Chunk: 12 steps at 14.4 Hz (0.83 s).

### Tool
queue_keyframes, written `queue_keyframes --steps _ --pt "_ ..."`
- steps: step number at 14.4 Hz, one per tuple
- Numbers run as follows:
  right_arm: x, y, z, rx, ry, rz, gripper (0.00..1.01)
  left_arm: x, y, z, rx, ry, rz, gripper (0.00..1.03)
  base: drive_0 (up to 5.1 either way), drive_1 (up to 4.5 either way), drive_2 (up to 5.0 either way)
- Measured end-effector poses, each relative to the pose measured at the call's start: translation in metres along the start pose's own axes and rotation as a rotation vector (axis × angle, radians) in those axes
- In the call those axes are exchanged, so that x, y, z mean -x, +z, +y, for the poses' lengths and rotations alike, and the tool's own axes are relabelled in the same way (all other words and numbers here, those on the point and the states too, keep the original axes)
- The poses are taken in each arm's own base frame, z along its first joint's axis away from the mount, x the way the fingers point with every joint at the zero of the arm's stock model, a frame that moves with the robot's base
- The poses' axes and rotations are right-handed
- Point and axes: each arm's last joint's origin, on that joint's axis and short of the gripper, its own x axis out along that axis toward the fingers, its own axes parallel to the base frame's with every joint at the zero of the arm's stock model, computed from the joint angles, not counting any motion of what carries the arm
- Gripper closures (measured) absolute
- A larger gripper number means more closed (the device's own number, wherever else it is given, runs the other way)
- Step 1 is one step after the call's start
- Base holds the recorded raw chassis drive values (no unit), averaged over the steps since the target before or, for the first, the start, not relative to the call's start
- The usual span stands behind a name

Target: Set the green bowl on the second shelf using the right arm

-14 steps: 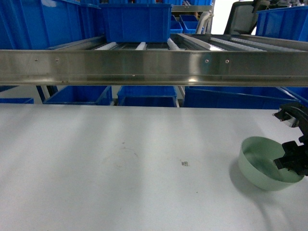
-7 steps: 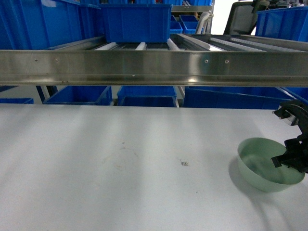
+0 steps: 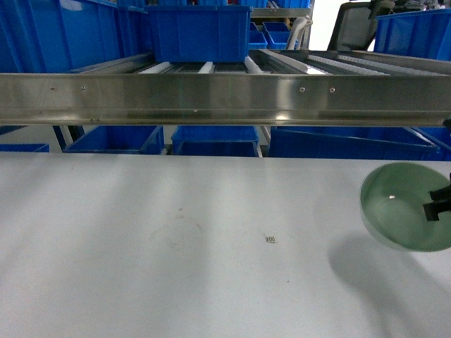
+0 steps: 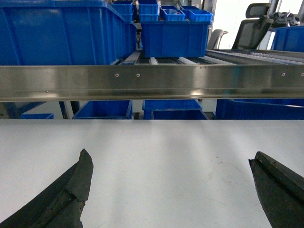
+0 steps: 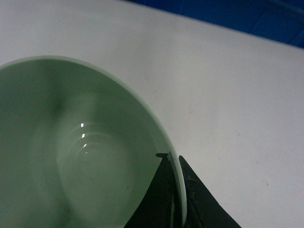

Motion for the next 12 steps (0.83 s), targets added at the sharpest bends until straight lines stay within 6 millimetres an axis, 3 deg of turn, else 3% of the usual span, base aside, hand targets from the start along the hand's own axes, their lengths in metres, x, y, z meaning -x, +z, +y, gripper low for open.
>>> queue_keyframes --steps 3,8,12 --pt "0.050 0.030 0.005 -0.013 0.010 -0.172 0.99 0.000 0.000 0.000 0.000 0.000 0.000 0.05 0.0 0.00 0.0" --pt "0.143 0.082 -0.007 -0.028 -0.052 -0.450 0.99 0.000 0.000 0.000 0.000 0.000 0.000 0.05 0.0 0.00 0.0" --pt "0.205 0.091 -0.002 -0.055 -0.056 -0.585 0.99 0.000 0.000 0.000 0.000 0.000 0.000 0.05 0.0 0.00 0.0"
